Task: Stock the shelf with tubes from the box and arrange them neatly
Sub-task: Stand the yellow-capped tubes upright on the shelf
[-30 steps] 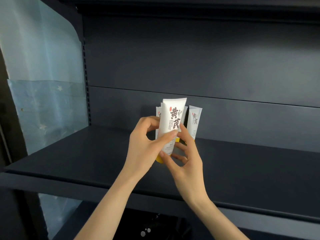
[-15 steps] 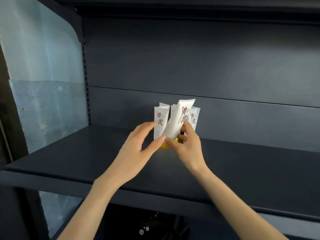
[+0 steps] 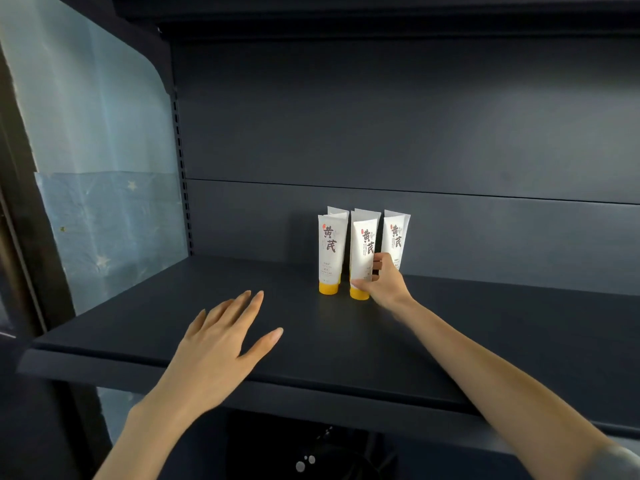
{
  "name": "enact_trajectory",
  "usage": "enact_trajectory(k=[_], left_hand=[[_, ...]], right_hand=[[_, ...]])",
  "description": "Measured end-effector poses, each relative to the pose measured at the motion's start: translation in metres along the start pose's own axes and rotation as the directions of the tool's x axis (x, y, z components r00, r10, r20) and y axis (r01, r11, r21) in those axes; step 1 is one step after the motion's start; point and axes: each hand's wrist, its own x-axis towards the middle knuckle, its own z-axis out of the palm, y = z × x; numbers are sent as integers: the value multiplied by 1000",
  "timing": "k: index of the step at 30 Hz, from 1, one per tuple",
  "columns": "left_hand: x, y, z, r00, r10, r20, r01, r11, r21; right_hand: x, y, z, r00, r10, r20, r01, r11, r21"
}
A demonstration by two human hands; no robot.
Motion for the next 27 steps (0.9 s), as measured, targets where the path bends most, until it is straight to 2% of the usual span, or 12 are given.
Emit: enact_trajectory(k=[7,16,19,23,27], left_hand=[[-1,-8,5,1000,-11,8,10,994,112],[-12,-15,5,999,-35,35,31,995,99],[-17,-19,2,999,-33,25,30,994,107],[-21,-20,-2,1000,-8,10,7,993,115],[-22,-15,-2,1000,24,12,-25,990,139]], right_hand=[[6,-1,9,998,27,-54,-29,999,-37],[10,0,11,995,69,-77,-76,993,-92],[7,-2,7,997,76,-34,-79,989,-127],[-2,-8,-5,998,59,16,-54,975,-215],[-25,-20,-23,997,32,77,4,900,-436]])
